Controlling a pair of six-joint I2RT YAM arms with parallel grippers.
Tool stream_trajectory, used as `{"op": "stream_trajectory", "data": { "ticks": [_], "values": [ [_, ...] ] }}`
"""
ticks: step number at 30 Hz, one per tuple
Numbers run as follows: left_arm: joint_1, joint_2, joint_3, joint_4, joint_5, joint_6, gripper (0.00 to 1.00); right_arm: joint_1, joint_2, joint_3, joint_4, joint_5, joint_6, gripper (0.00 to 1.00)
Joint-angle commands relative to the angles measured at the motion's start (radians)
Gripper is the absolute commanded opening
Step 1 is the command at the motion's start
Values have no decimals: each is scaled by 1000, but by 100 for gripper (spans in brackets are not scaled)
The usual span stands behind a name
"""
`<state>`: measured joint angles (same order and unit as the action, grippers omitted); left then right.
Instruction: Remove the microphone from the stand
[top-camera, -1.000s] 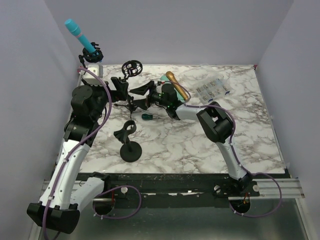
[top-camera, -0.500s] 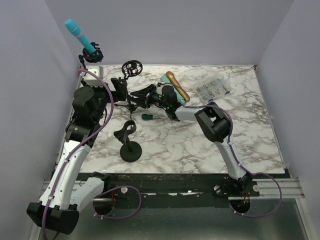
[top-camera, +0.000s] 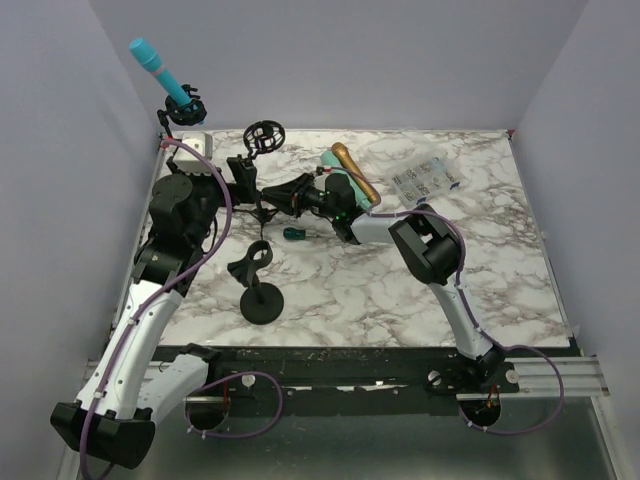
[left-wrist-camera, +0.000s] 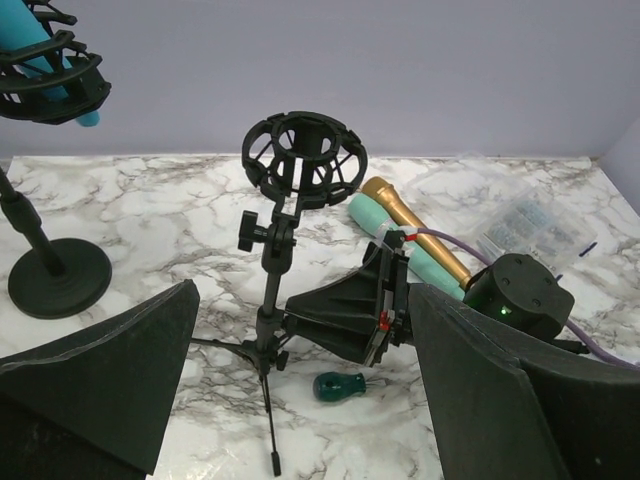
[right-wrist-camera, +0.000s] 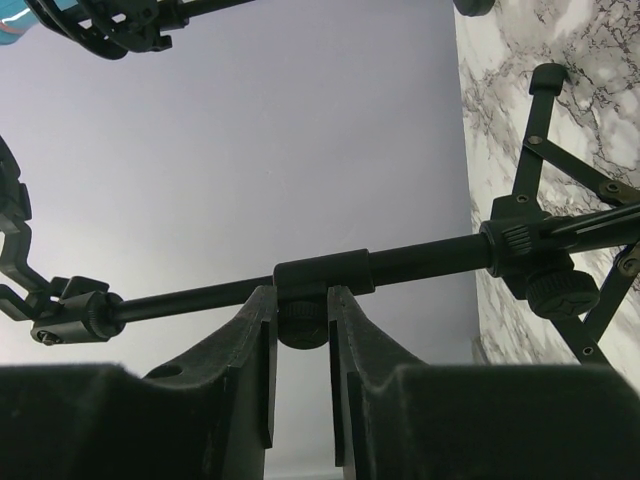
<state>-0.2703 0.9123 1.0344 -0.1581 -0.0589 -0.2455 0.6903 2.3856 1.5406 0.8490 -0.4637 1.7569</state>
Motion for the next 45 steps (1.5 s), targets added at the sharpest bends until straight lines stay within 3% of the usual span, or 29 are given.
{"op": "stream_trajectory", "data": {
  "ticks": [1, 5, 11, 15, 22, 27, 34, 40, 45],
  "values": [
    [-23, -22, 3, -13, -27, -16, 88, 14, -19, -9, 11, -15, -17, 23],
    [-23, -49, 13, -54, 11, -47, 88, 15, -12, -13, 79, -33, -6, 42],
    [-23, -97, -43, -41, -7, -5, 88, 15, -42, -35, 42, -30, -47, 45],
    [-23, -114, -90, -31, -50, 34, 88, 15, -40, -46, 48, -25, -41, 39],
    [-24, -127, -125, -11, -64, 58, 88, 15, -62, -66, 5, -3, -98, 10],
    [-24, -140, -135, -8, -70, 58, 88, 18, -111, -43, -180, 44, -329, 1],
    [-24, -151, -144, -3, -76, 54, 88, 45, -158, 24, -467, 198, -732, 1],
    [-26, -148, -148, 0, -75, 50, 88, 102, -173, 72, -593, 370, -1030, 1],
    [-26, -149, -149, -1, -80, 50, 88, 144, -189, 72, -601, 508, -1244, 1]
  ]
}}
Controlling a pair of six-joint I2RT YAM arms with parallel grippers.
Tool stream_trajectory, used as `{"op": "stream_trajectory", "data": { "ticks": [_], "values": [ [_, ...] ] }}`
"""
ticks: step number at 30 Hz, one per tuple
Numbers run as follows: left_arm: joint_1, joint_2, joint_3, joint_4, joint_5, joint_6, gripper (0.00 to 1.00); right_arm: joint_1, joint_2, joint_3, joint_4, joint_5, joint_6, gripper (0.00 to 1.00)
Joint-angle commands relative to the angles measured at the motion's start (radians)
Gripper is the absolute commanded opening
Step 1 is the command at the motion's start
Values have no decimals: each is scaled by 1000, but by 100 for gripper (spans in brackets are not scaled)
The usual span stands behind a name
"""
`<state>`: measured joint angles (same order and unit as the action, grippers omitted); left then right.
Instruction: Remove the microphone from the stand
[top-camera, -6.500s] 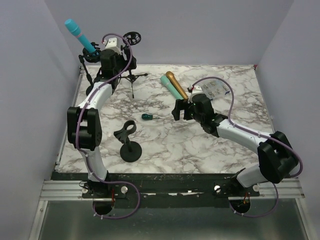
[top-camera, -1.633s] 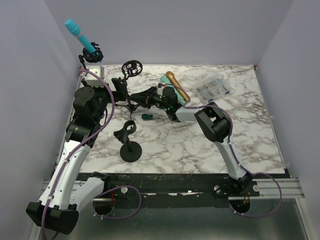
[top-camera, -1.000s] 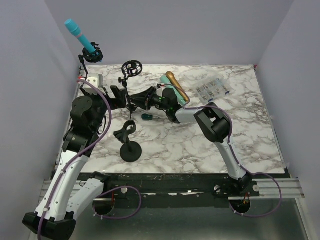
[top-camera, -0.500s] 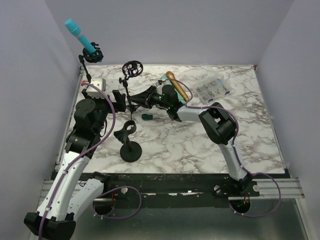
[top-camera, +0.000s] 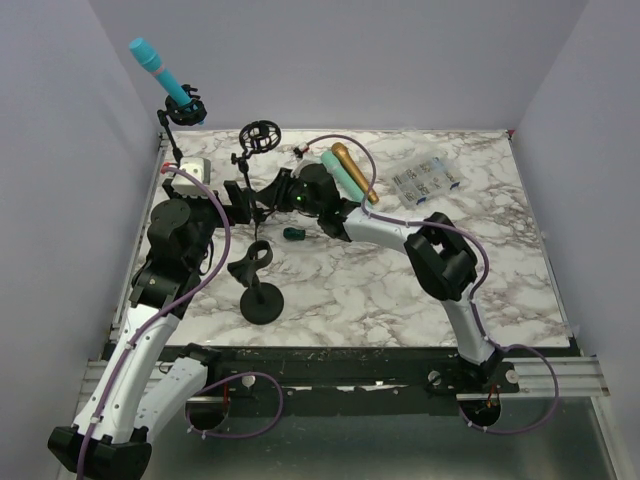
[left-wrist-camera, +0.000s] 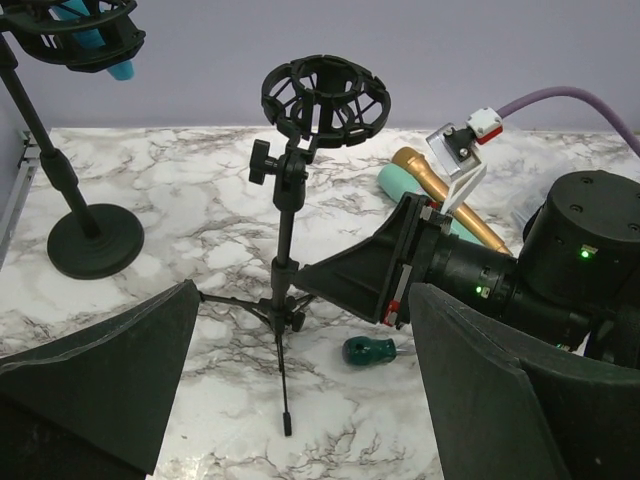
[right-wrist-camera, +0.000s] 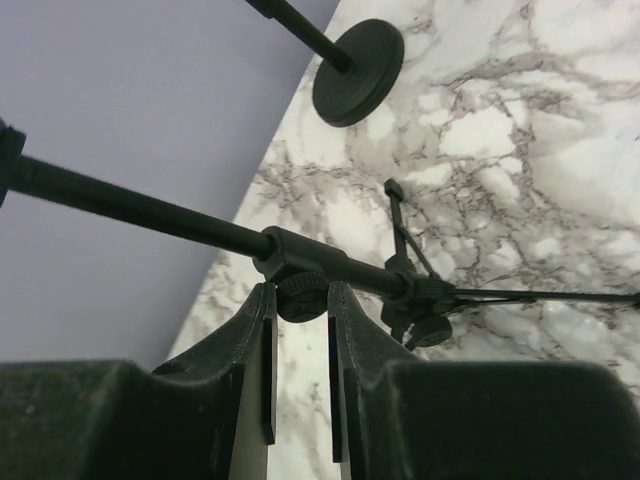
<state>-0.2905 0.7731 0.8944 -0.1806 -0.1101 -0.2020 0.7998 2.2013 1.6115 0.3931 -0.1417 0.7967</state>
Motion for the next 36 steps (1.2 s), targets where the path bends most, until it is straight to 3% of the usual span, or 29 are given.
{"op": "stream_trajectory", "data": {
  "ticks": [1, 18, 27, 36],
  "values": [
    [-6, -9, -8, 22, -30, 7, 88, 38, -8, -1, -139, 203, -317, 1],
    [-7, 6, -11, 23, -46, 15, 88, 135, -55, -46, -30, 526, -1112, 1],
    [-7, 9, -11, 24, -51, 15, 88, 140, -65, -65, -8, 521, -1131, 2],
    [-7, -3, -14, 24, -60, 19, 88, 140, -107, -82, 2, 505, -1045, 40]
  ]
}}
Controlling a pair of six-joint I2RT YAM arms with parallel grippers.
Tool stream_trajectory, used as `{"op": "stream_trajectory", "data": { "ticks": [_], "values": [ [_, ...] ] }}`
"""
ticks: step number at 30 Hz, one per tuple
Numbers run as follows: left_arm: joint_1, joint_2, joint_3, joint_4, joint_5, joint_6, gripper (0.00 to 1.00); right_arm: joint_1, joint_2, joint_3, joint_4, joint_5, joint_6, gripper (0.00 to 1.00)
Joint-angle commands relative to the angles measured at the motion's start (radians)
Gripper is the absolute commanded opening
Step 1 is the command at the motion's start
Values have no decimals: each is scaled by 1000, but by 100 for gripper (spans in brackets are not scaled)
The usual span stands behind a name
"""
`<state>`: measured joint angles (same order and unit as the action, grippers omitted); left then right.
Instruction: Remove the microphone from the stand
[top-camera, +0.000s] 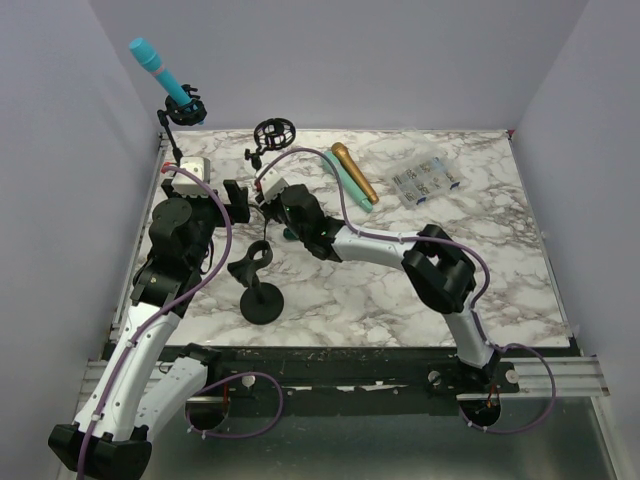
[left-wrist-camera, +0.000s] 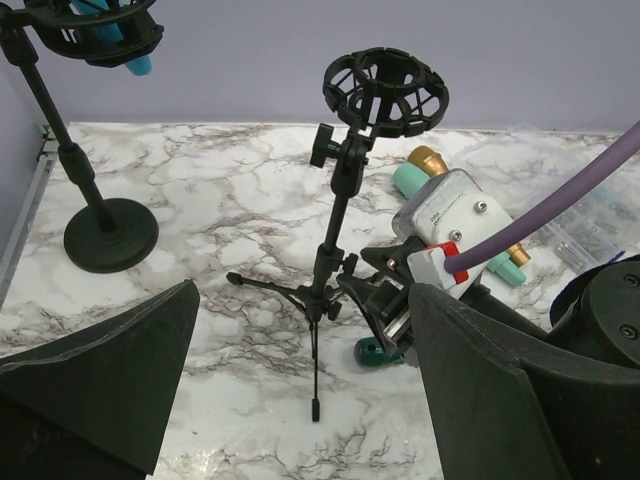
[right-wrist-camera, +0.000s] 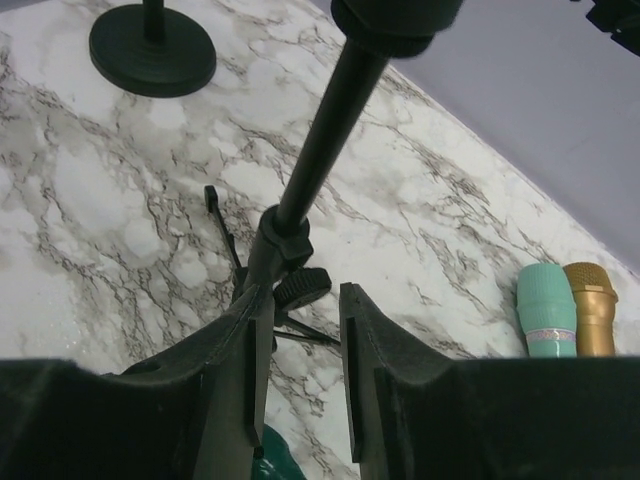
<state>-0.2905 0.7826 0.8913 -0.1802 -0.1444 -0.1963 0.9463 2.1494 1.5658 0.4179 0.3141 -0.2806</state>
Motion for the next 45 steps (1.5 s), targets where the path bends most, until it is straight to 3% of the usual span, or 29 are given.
{"op": "stream_trajectory", "data": {
  "ticks": [1, 16, 26, 33, 45],
  "values": [
    [-7, -13, -12, 24, -26, 14, 88, -7, -66, -43, -16, 49, 41, 45],
    [-9, -15, -12, 24, -24, 14, 88, -8, -158, -126, 22, 104, 151, 79],
    [-9, -15, -11, 23, -20, 8, 88, -17, -259, -61, -20, 139, 204, 88],
    [-10, -23, -12, 24, -21, 1, 88, -25, -212, 124, -53, 151, 191, 97],
    [-18, -37, -22, 26, -50, 11, 88, -50, 88, 615, -221, 156, 133, 99]
  ]
}}
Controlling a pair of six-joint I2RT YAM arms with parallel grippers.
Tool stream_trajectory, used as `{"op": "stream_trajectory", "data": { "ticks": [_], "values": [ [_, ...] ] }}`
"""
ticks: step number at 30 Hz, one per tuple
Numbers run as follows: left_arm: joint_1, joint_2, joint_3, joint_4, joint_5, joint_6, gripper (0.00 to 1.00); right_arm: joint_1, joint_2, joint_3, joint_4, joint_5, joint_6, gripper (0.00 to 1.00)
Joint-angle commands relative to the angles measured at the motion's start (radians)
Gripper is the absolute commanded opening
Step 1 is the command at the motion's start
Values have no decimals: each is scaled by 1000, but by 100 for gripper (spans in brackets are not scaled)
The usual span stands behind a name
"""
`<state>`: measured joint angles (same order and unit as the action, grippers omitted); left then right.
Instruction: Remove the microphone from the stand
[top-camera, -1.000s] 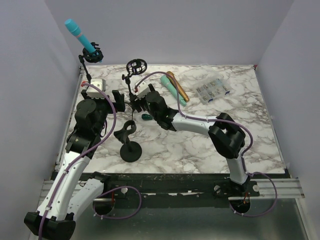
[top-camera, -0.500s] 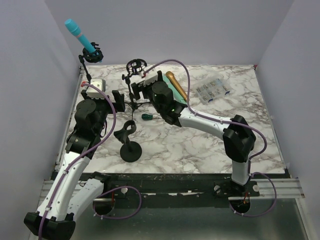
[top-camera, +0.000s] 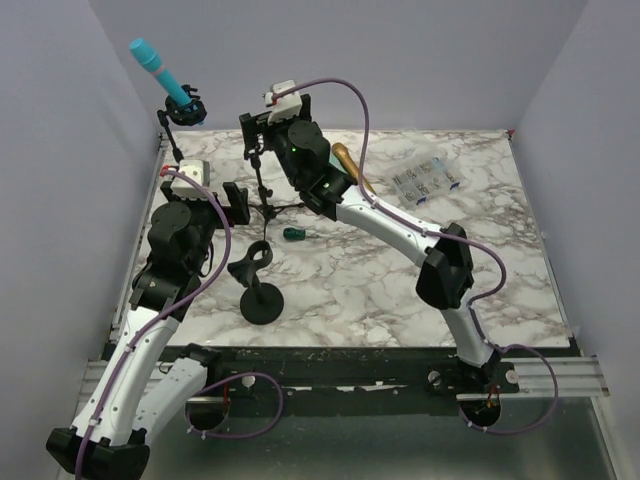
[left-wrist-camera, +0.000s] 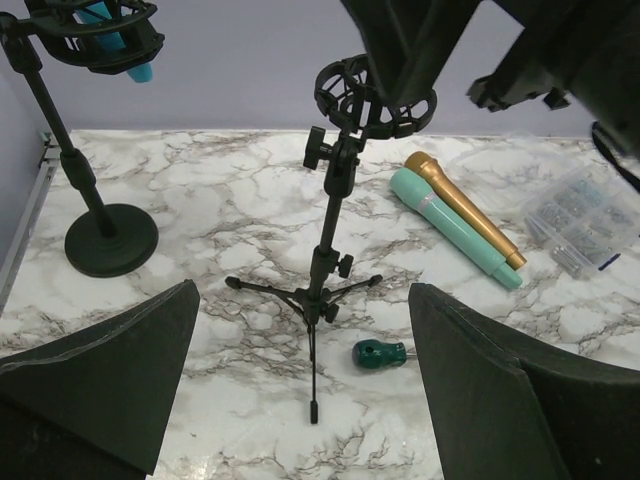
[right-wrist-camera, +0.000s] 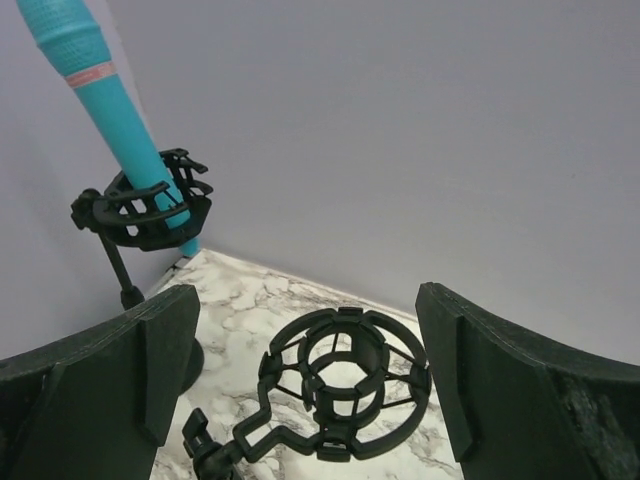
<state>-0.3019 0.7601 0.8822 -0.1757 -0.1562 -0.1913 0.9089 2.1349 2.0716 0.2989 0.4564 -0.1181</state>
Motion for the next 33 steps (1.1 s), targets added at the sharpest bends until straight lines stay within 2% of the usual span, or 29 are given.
{"op": "stream_trajectory", "data": {
  "ticks": [1, 13, 23, 26, 33],
  "values": [
    [-7, -16, -12, 23, -40, 5, 88, -13, 125, 130, -112, 14, -39, 99],
    [-6, -27, -8, 21, -15, -14, 88, -15, 141, 28, -125, 15, -19, 98],
    [-6, -28, -8, 20, -23, -13, 88, -14, 27, 18, -145, -14, 36, 98],
    [-6, -27, -8, 19, -22, -14, 88, -14, -51, -90, -132, -10, 86, 98],
    [-6, -23, -8, 18, -30, -17, 88, -14, -315, -516, -61, -14, 258, 98]
  ]
}}
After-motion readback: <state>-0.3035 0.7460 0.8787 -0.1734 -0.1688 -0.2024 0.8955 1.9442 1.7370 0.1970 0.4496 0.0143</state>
